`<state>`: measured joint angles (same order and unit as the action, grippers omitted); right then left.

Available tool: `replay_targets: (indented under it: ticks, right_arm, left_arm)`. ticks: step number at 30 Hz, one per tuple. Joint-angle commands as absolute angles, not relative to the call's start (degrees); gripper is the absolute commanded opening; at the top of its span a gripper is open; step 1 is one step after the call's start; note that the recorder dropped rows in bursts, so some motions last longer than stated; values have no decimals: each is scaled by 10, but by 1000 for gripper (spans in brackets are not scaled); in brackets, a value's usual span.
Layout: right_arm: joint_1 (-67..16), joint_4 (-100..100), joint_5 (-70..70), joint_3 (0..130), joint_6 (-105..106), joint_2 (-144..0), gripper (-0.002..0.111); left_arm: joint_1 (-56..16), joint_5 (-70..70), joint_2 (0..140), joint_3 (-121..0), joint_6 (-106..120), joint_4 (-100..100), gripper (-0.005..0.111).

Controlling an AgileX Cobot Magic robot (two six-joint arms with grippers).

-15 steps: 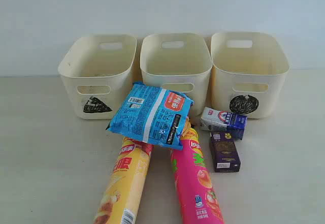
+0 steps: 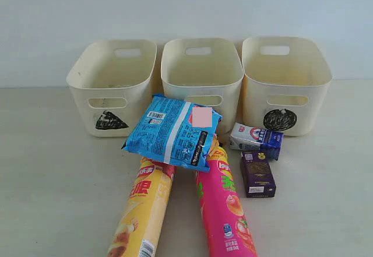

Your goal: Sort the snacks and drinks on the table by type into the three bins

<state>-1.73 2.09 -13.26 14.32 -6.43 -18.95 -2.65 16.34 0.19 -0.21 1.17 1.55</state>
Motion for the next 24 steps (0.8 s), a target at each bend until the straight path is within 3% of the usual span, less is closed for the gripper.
replay_targets:
  ticks: [1,5,14,24]
  right_arm:
    - [-18,3,-112,198,-52,-269,0]
    - [-18,-8,-82,247,-52,-335,0]
    - [-18,-27,139,389,-18,-474,0]
    - [-80,136,327,501,178,-593,0]
  left_arm:
    - [-25,159,0,0,8,15,4]
    - [-25,159,0,0,8,15,4]
    - [-25,159,0,0,8,15,4]
    - [-25,160,0,0,8,15,4]
